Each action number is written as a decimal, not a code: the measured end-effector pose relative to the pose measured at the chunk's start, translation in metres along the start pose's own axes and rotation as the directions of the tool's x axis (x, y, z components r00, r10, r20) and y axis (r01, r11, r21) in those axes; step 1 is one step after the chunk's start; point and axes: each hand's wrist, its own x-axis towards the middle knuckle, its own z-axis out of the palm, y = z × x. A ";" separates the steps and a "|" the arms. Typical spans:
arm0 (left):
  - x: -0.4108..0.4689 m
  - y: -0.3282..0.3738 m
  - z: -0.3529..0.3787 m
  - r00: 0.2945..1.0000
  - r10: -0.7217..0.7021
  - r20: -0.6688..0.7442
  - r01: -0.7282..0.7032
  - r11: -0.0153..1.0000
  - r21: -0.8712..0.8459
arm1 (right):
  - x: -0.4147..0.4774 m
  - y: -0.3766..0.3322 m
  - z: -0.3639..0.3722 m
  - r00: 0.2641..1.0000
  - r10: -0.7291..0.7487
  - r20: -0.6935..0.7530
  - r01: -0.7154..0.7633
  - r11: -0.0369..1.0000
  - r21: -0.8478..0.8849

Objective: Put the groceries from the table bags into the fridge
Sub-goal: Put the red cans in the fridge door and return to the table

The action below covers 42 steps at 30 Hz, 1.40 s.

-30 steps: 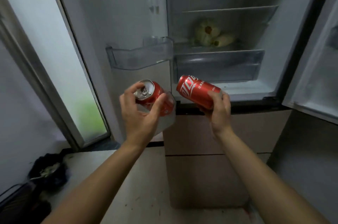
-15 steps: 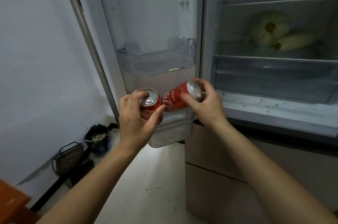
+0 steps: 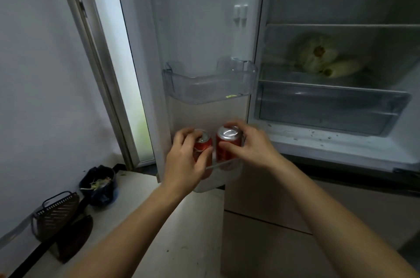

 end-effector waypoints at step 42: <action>-0.317 -0.076 -0.285 0.799 -0.429 -0.421 0.597 0.480 0.643 | -0.153 -0.225 0.279 0.884 -0.468 -0.004 0.468 0.884 -0.001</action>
